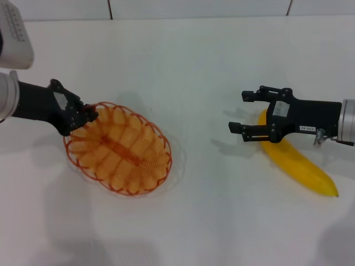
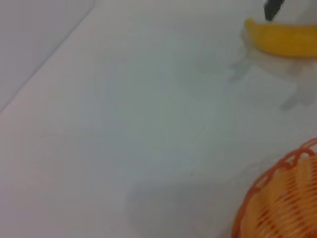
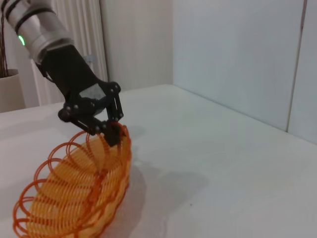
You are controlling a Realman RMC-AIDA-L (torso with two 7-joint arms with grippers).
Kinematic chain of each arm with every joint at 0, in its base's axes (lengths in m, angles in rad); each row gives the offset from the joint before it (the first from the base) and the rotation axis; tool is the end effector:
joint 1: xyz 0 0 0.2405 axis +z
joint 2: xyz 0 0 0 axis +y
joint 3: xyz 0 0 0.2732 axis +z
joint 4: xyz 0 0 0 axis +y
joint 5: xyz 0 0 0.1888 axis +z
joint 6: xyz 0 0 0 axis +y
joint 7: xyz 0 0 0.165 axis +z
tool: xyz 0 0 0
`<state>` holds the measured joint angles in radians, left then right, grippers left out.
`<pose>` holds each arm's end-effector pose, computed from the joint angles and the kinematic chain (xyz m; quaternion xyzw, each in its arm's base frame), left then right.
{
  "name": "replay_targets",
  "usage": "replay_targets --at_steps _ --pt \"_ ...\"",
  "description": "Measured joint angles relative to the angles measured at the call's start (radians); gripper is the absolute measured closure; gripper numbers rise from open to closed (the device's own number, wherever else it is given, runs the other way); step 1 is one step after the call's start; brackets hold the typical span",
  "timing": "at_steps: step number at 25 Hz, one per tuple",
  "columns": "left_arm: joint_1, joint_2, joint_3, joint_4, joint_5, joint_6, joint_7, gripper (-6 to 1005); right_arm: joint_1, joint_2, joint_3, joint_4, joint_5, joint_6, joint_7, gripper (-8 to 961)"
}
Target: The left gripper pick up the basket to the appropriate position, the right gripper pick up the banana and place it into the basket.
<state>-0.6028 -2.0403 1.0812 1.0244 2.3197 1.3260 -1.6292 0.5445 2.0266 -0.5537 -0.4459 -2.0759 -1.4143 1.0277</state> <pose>-0.2415 0.3819 -0.0131 -0.9790 -0.0773 0.0511 0.1818 0.2945 0.3333 -0.0310 -0.9466 0.1527 0.1936 0.2076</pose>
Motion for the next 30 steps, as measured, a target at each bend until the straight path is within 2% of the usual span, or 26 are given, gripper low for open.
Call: replay_targets --at_steps 4,6,12,17,20,24,30 --pt "0.084 0.0 0.08 0.13 -0.067 -0.023 -0.076 911 -0.001 0.0 0.0 0.001 0.0 0.003 -0.001 76" --pt "0.1 0.0 0.092 0.153 -0.088 -0.03 -0.114 914 -0.002 0.0 0.0 0.001 0.001 0.009 -0.001 76" --pt "0.105 0.006 0.061 0.149 -0.172 -0.033 -0.207 923 -0.005 0.0 0.0 0.001 0.001 0.014 -0.001 76" --pt "0.093 0.009 0.039 0.101 -0.219 -0.026 -0.279 926 -0.008 0.0 0.0 -0.001 0.001 0.014 0.0 76" --pt "0.068 0.009 0.027 0.043 -0.237 -0.025 -0.332 927 -0.006 0.001 0.0 0.0 0.001 0.014 0.0 77" --pt "-0.01 0.016 -0.024 -0.07 -0.233 -0.016 -0.407 926 -0.003 0.001 0.0 0.001 0.001 0.014 0.0 77" --pt "-0.137 0.069 -0.042 -0.267 -0.208 0.001 -0.505 926 0.003 0.001 0.0 0.0 0.0 0.014 0.0 77"
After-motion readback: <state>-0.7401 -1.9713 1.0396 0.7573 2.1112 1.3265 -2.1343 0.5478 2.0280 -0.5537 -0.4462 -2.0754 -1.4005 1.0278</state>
